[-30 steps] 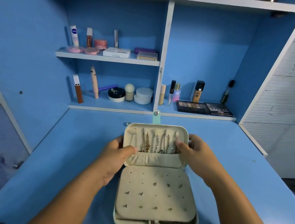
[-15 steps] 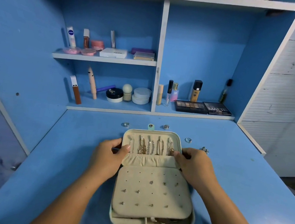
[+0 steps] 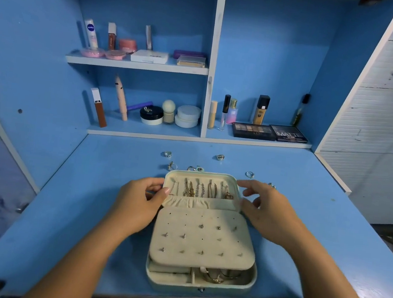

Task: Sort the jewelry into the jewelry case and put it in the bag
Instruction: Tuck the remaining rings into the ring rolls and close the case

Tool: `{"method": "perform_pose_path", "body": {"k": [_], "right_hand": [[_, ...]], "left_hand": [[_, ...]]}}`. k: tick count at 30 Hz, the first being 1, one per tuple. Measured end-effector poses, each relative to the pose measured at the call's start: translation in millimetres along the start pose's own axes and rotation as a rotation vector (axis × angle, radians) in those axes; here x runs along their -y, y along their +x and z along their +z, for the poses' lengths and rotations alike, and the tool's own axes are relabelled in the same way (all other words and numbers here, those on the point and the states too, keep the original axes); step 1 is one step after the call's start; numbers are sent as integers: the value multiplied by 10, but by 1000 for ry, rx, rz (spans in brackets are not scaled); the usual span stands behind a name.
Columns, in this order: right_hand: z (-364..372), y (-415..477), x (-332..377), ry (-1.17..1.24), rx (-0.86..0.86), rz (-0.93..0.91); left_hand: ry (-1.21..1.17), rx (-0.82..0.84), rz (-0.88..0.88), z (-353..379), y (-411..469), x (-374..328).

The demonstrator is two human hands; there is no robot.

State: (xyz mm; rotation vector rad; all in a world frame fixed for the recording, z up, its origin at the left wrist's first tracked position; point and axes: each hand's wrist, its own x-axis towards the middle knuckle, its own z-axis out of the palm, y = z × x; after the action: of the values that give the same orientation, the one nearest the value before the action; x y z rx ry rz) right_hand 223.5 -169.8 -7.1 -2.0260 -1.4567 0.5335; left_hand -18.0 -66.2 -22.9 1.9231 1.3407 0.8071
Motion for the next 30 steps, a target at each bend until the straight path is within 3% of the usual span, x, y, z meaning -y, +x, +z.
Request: {"method": "perform_pose_path", "body": {"k": [3, 7, 13, 19, 23, 30], "right_hand": [[-149, -213, -154, 40, 127, -143], [-87, -369, -279, 189, 205, -170], [-72, -405, -329, 432, 271, -145], [-57, -344, -163, 458, 126, -115], [13, -139, -53, 409, -17, 10], [112, 13, -37, 189, -144, 113]], "left_hand": [[-156, 210, -21, -171, -142, 101], [-211, 463, 23, -352, -252, 232], [-317, 505, 19, -400, -287, 270], [-394, 347, -6, -349, -270, 212], [-275, 112, -31, -194, -242, 102], [-137, -58, -10, -4, -229, 66]]}}
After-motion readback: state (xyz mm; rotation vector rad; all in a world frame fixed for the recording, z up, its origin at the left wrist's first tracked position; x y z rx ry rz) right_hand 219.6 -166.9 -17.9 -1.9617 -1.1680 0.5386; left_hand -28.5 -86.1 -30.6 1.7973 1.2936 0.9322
